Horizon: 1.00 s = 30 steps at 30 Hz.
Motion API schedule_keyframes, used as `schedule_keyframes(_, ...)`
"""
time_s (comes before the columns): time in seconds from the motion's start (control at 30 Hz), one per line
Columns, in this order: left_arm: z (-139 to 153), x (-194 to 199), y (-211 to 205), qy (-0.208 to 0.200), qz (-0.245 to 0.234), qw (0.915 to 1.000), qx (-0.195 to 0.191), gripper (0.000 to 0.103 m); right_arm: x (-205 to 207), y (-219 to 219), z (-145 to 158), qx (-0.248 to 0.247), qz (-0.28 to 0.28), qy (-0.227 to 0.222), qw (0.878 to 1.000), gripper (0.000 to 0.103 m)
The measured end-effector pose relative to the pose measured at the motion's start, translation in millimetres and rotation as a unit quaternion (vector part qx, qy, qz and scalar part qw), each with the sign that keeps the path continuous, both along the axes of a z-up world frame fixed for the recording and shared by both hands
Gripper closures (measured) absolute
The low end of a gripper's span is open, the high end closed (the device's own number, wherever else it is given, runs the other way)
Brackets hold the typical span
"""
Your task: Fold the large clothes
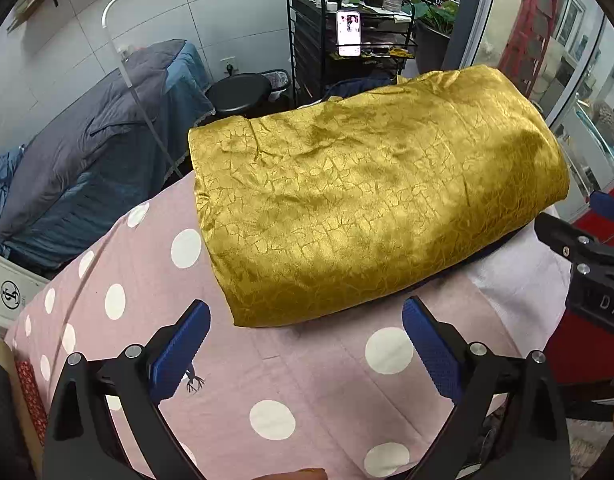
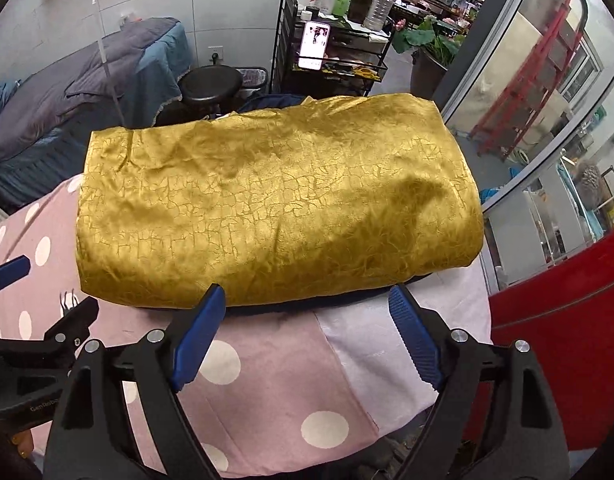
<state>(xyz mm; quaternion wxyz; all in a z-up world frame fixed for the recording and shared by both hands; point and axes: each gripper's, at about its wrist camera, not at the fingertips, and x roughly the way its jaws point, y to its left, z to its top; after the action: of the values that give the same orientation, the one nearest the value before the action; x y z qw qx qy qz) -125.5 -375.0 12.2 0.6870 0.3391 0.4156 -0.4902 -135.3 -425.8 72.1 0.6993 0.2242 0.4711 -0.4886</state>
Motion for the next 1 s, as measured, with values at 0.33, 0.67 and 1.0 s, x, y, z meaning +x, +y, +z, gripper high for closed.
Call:
schedule_keyframes(0.33, -0.7, 2.4, 3.6, 0.0, 0.007, 1.0, 0.001, 0.008, 0.0, 2.2, -5.5, 0.003, 0.004, 0.004, 1.0, 0.02)
schedule_keyframes(0.67, -0.6, 0.1, 2.7, 0.005, 0.001, 1.0, 0.002, 0.006, 1.9, 2.2, -6.2, 0.001, 0.008, 0.007, 1.0, 0.02)
schedule_keyframes(1.0, -0.2, -2.5, 1.8, -0.005, -0.004, 1.0, 0.001, 0.006, 2.1, 0.6, -7.3, 0.002, 0.009, 0.007, 1.0, 0.02)
